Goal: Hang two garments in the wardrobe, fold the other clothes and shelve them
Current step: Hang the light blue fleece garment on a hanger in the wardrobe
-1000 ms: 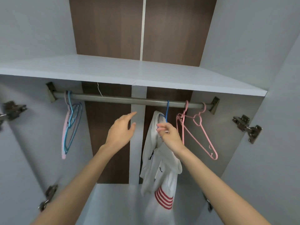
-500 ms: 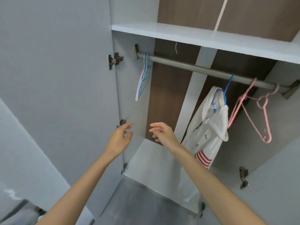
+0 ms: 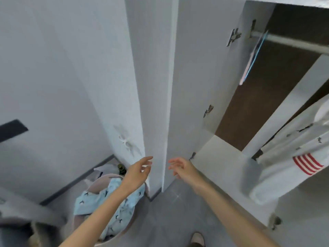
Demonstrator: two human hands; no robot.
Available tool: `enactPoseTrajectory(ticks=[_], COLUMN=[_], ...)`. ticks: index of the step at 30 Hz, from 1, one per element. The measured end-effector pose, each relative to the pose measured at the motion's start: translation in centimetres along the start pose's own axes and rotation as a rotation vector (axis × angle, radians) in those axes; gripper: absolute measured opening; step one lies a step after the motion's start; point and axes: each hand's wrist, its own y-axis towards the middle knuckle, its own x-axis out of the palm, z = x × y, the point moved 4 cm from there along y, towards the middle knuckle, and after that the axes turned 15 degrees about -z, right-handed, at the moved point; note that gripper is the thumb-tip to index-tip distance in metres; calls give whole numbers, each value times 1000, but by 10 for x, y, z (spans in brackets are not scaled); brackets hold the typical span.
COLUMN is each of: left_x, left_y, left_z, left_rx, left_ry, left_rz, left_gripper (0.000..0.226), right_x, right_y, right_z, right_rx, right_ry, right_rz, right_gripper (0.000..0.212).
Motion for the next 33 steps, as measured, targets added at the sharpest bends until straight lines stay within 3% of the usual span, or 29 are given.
enactPoseTrajectory(ticks=[7, 15, 26, 33], left_x=[-54, -96, -139, -111], left_y=[-104, -153, -76, -9], left_z=[-134, -226, -314, -408], left_rx=[-229, -451, -550, -556], left_ry=[-63, -233, -355, -367], left_rz=[39, 165, 267, 126], left_gripper=[34, 33, 34, 37], right_x=[147, 223, 245, 265], right_y=[42, 110, 264, 358], right_z=[19, 43, 94, 170], right_rx=[120, 235, 270, 239], right_ry=[-9, -125, -528, -821], right_rz=[-195, -305, -453, -520], right_gripper=[17, 20, 39, 44])
